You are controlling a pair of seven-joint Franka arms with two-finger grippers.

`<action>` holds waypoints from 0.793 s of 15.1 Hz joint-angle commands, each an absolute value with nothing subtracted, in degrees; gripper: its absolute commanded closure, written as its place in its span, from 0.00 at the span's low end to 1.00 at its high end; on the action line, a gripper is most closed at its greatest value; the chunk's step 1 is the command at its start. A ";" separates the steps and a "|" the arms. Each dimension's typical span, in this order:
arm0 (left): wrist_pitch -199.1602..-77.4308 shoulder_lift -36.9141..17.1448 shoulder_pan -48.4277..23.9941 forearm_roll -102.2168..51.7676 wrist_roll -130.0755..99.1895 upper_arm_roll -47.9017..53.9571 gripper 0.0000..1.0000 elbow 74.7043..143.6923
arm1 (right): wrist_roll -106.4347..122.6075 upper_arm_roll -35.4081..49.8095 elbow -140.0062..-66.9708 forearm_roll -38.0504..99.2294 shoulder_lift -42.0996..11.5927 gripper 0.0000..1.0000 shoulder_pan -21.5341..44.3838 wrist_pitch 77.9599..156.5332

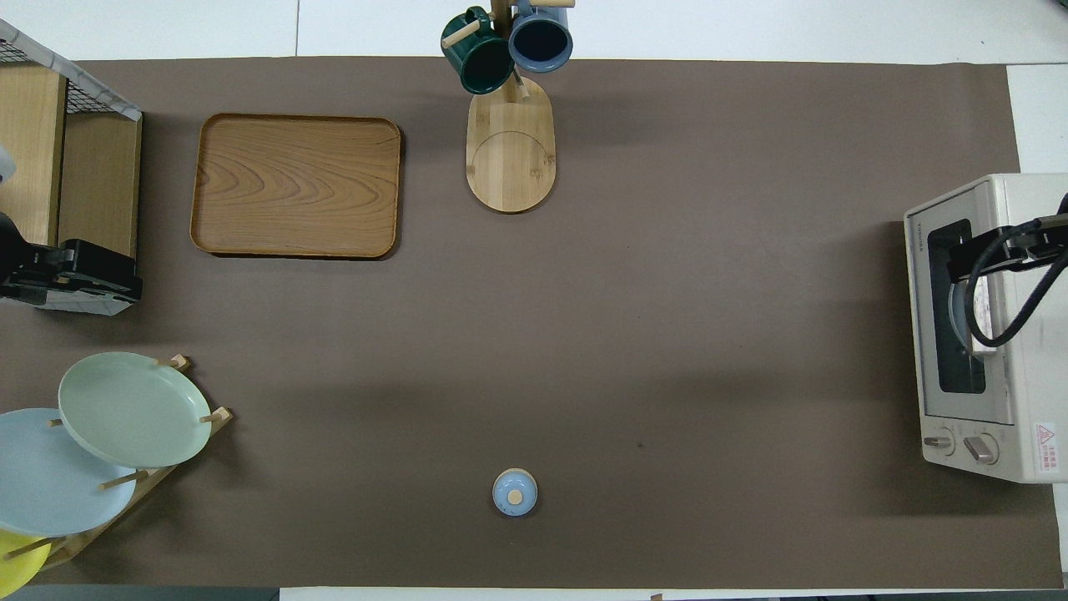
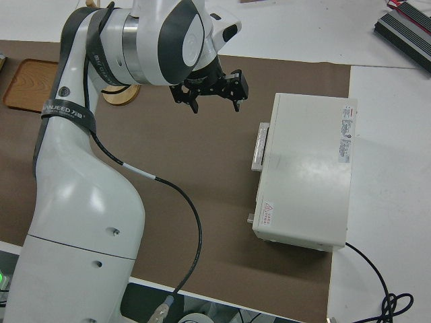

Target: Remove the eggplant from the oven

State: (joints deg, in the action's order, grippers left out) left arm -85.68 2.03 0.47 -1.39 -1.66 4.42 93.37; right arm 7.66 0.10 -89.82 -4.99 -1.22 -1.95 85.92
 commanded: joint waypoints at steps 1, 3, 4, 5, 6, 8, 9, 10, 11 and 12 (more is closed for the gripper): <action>-85.25 2.90 1.41 -1.67 -1.76 5.01 0.00 93.78 | 7.38 0.18 -90.70 -3.60 -0.44 0.00 -2.46 87.28; -85.25 2.90 1.41 -1.67 -1.85 5.01 0.00 93.78 | 7.47 0.18 -90.70 -3.60 -0.44 0.00 -2.37 87.28; -85.25 2.90 1.41 -1.67 -1.76 5.01 0.00 93.78 | 7.47 0.18 -90.70 -3.69 -0.44 0.00 -2.37 87.28; -85.25 2.90 1.41 -1.67 -1.76 5.01 0.00 93.78 | 7.47 0.18 -90.79 -3.60 -0.35 0.00 -2.37 87.19; -85.25 2.90 1.41 -1.58 -1.84 5.01 0.00 93.78 | 7.30 0.18 -91.05 -3.60 -0.35 0.00 -2.46 87.36; -85.25 2.90 1.41 -1.67 -1.85 5.01 0.00 93.78 | 7.73 0.18 -91.14 -3.60 -0.26 0.00 -2.37 87.28; -85.25 2.90 1.41 -1.67 -1.76 5.01 0.00 93.78 | 7.91 0.18 -91.58 -3.60 -0.18 0.00 -2.37 87.28; -85.25 2.90 1.41 -1.67 -1.84 5.01 0.00 93.78 | 8.00 0.18 -92.80 -3.60 0.26 0.08 -2.46 87.97; -85.25 2.90 1.41 -1.67 -1.76 5.01 0.00 93.78 | 8.09 0.18 -93.68 -3.52 0.61 0.57 -2.55 89.81; -85.25 2.90 1.41 -1.67 -1.84 5.01 0.00 93.78 | 8.17 0.18 -93.87 -3.34 0.62 0.85 -2.55 90.52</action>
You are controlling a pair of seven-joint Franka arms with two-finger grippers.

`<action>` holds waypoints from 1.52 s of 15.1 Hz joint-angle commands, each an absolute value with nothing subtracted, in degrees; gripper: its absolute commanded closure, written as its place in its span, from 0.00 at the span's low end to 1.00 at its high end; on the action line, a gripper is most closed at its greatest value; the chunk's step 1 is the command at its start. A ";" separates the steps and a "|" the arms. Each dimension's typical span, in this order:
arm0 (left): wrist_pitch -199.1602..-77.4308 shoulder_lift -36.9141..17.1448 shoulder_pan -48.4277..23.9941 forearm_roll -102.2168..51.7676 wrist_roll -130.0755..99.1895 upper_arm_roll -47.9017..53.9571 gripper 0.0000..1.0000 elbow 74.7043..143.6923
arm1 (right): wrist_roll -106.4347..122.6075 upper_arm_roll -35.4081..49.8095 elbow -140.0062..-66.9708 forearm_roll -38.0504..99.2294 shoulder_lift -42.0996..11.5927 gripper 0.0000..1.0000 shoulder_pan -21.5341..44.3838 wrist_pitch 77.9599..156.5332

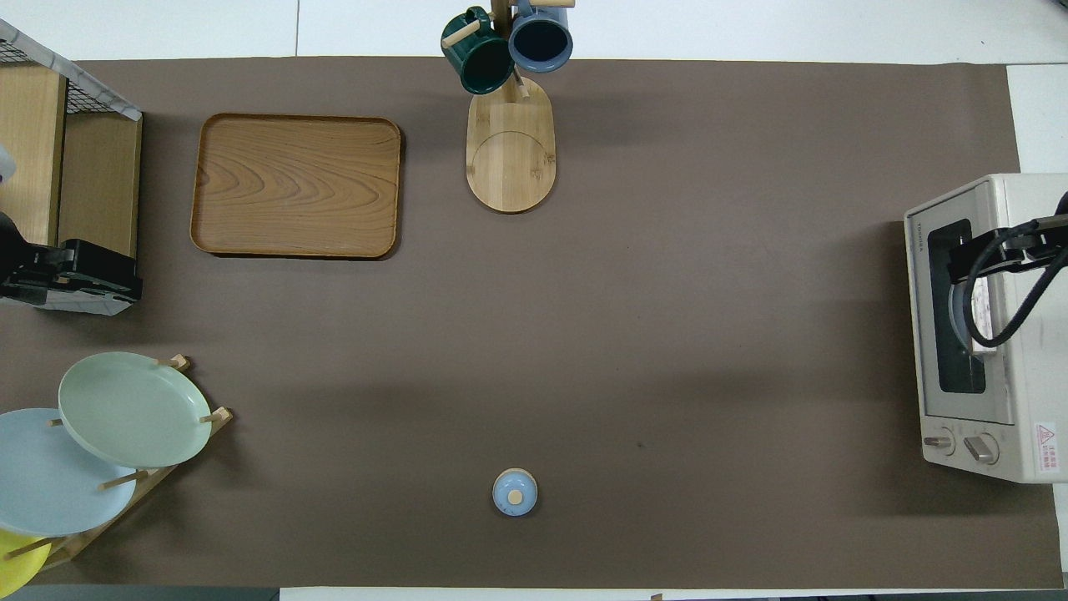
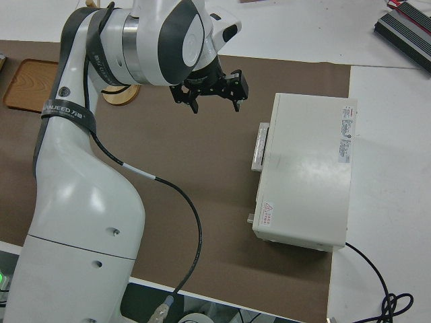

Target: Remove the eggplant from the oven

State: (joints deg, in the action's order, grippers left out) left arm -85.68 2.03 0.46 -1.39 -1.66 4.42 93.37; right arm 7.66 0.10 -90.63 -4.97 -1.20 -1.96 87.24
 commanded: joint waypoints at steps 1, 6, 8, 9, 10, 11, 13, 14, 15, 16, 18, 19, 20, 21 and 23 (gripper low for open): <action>-85.25 2.90 1.41 -1.67 -1.76 5.01 0.00 93.78 | 9.30 0.18 -94.30 -2.73 0.70 1.00 -2.81 90.96; -85.25 2.90 1.41 -1.67 -1.84 5.01 0.00 93.78 | 4.62 -0.09 -100.18 -3.95 2.37 1.00 -4.39 94.21; -85.25 2.90 1.41 -1.67 -1.85 5.01 0.00 93.78 | -4.36 -0.09 -102.47 -4.13 2.29 1.00 -5.27 97.90; -85.25 2.90 1.41 -1.67 -1.76 5.01 0.00 93.78 | -4.83 -0.17 -103.79 -4.22 2.29 1.00 -5.27 98.00; -85.25 2.90 1.41 -1.67 -1.84 5.01 0.00 93.78 | -4.92 -0.18 -105.54 -4.65 2.37 1.00 -5.53 98.35; -85.25 2.90 1.41 -1.58 -1.85 5.01 0.00 93.78 | -4.83 -0.09 -107.04 -4.92 2.37 1.00 -6.76 99.22; -85.25 2.90 1.41 -1.67 -1.76 5.01 0.00 93.78 | -4.48 -0.17 -108.71 -5.88 2.29 1.00 -7.73 101.15; -85.25 2.90 1.41 -1.67 -1.84 5.01 0.00 93.78 | -3.53 -0.09 -109.33 -7.89 2.20 1.00 -7.82 101.86; -85.25 2.90 1.41 -1.67 -1.76 5.01 0.00 93.78 | -2.56 -0.09 -109.51 -8.61 2.02 1.00 -7.91 102.47; -85.25 2.90 1.41 -1.67 -1.84 5.01 0.00 93.78 | -2.46 -0.09 -109.86 -8.70 2.02 1.00 -8.00 102.92; -85.25 2.90 1.41 -1.67 -1.85 5.01 0.00 93.78 | -2.46 -0.09 -111.09 -9.05 2.11 1.00 -8.35 103.97; -85.25 2.90 1.41 -1.67 -1.85 5.01 0.00 93.78 | -2.46 -0.09 -111.88 -8.97 2.20 1.00 -8.87 104.67; -85.25 2.90 1.41 -1.67 -1.85 5.01 0.00 93.78 | -2.29 -0.09 -112.75 -9.05 2.28 1.00 -9.92 105.81; -85.25 2.90 1.41 -1.67 -1.76 5.01 0.00 93.78 | -2.20 -0.09 -113.46 -9.05 2.29 1.00 -10.28 106.86; -85.25 2.90 1.41 -1.67 -1.76 5.01 0.00 93.78 | -1.06 -0.09 -113.99 -9.05 2.29 1.00 -10.72 107.84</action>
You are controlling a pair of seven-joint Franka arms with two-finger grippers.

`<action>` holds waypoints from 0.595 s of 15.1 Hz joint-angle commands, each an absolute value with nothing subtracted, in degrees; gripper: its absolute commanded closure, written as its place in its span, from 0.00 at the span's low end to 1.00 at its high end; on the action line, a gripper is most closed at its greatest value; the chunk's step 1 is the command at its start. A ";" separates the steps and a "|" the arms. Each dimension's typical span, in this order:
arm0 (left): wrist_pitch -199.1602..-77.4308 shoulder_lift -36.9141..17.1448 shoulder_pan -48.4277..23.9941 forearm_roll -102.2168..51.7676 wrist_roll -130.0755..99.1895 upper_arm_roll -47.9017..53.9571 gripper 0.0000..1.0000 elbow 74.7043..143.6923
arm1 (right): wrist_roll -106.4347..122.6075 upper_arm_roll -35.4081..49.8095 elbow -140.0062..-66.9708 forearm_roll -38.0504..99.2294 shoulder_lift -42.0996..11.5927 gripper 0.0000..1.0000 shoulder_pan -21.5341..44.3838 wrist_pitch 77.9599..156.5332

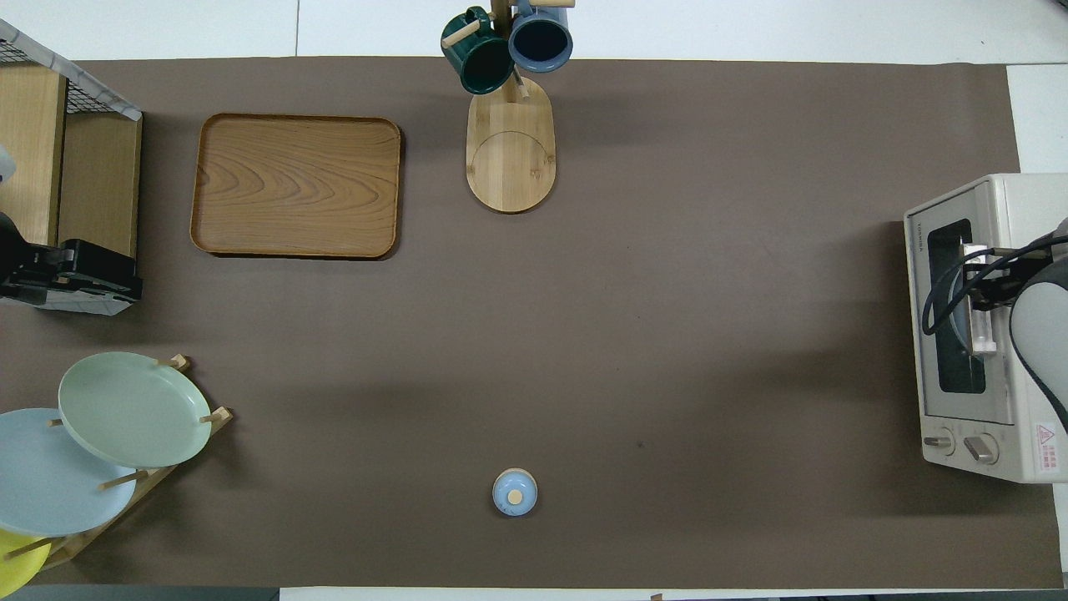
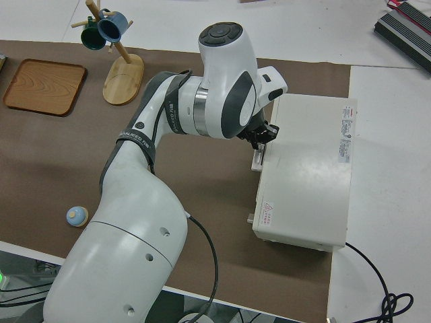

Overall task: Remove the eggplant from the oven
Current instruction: 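Reach the right gripper into the open toaster oven toward the plate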

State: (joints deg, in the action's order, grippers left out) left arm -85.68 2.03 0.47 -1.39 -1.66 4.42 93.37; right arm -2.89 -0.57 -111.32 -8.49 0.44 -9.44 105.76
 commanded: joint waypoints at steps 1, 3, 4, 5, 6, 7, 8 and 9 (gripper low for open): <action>-85.25 2.90 1.41 -1.67 -1.84 5.01 0.00 93.78 | 0.08 -0.09 -114.43 -8.97 2.29 1.00 -10.81 108.02; -85.25 2.90 1.41 -1.67 -1.85 5.01 0.00 93.78 | 0.09 -0.09 -115.66 -8.96 2.29 1.00 -10.81 110.73; -85.25 2.90 1.41 -1.67 -1.85 5.01 0.00 93.78 | -0.09 0.00 -116.01 -8.96 2.20 1.00 -10.72 111.53; -85.25 2.90 1.41 -1.67 -1.85 5.01 0.00 93.78 | -0.17 0.00 -116.19 -8.79 1.85 1.00 -10.20 112.49; -85.25 2.90 1.41 -1.67 -1.76 5.01 0.00 93.78 | -0.35 0.09 -116.80 -8.35 1.58 1.00 -9.59 113.81; -85.25 2.90 1.41 -1.67 -1.76 5.01 0.00 93.78 | -0.87 0.09 -117.94 -8.09 1.23 1.00 -8.54 115.73; -85.25 2.90 1.41 -1.67 -1.84 5.01 0.00 93.78 | -1.92 0.09 -119.34 -8.00 0.53 1.00 -6.79 118.28; -85.25 2.90 1.41 -1.67 -1.85 5.01 0.00 93.78 | -3.24 0.09 -120.49 -8.00 -0.08 1.00 -5.20 120.65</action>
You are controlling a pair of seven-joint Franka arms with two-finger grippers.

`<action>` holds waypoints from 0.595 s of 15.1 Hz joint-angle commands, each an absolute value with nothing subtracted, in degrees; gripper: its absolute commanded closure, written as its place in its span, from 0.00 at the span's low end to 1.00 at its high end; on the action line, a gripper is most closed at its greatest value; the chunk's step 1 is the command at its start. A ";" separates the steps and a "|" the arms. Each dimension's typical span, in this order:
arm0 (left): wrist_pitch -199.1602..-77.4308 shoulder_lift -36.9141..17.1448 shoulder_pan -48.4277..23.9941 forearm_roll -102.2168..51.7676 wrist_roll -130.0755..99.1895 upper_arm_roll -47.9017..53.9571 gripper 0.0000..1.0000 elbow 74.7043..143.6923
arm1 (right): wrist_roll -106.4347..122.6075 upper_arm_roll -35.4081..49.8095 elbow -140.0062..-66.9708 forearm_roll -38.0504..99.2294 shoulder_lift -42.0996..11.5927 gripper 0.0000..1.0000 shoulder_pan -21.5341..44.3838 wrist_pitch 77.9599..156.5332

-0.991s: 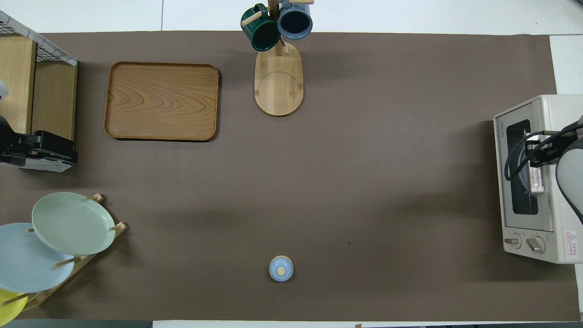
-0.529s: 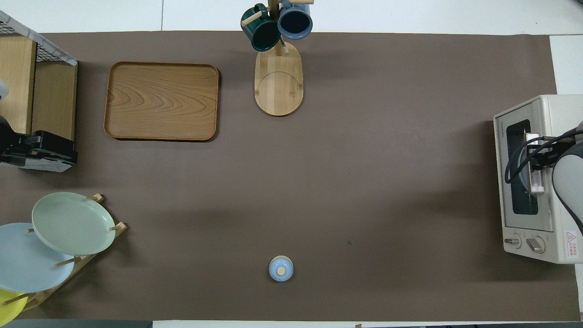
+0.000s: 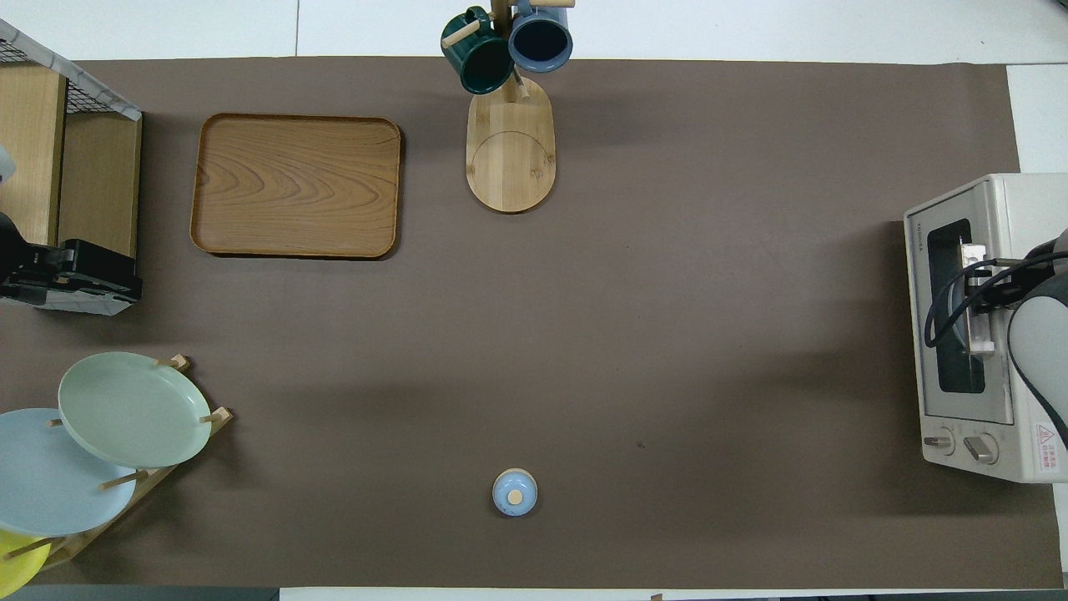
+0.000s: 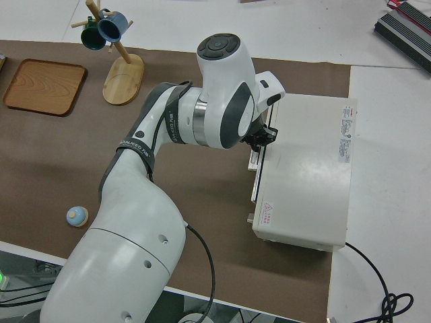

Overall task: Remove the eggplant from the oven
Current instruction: 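Reach the right gripper into the open toaster oven toward the plate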

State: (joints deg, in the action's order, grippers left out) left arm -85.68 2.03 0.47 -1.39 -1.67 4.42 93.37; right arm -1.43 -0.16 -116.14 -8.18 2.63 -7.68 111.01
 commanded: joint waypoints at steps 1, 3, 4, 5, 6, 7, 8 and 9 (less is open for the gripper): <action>-85.25 2.90 1.41 -1.67 -1.85 5.01 0.00 93.78 | -4.82 0.09 -121.02 -8.00 -1.48 1.00 -3.97 122.94; -85.25 2.90 1.41 -1.58 -1.76 5.01 0.00 93.78 | -6.85 0.09 -122.25 -8.00 -4.30 1.00 -2.99 128.29; -85.25 2.90 1.41 -1.67 -1.84 5.01 0.00 93.78 | -6.94 0.09 -122.60 -8.00 -5.35 1.00 -2.81 130.41; -85.25 2.90 1.41 -1.67 -1.76 5.01 0.00 93.78 | -6.94 0.17 -122.61 -8.00 -6.84 1.00 -2.81 131.39; -85.25 2.90 1.41 -1.67 -1.76 5.01 0.00 93.78 | -6.94 0.09 -122.61 -7.65 -7.81 1.00 -2.90 132.44; -85.17 2.90 1.41 -1.67 -1.84 5.01 0.00 93.78 | -6.94 0.09 -122.61 -6.43 -8.78 1.00 -2.99 132.97; -85.25 2.90 1.41 -1.67 -1.85 4.92 0.00 93.78 | -7.03 0.17 -122.52 -4.50 -9.49 1.00 -2.81 133.15; -85.25 2.90 1.41 -1.67 -1.85 5.01 0.00 93.78 | -7.12 0.18 -122.52 -2.74 -10.10 1.00 -2.64 133.42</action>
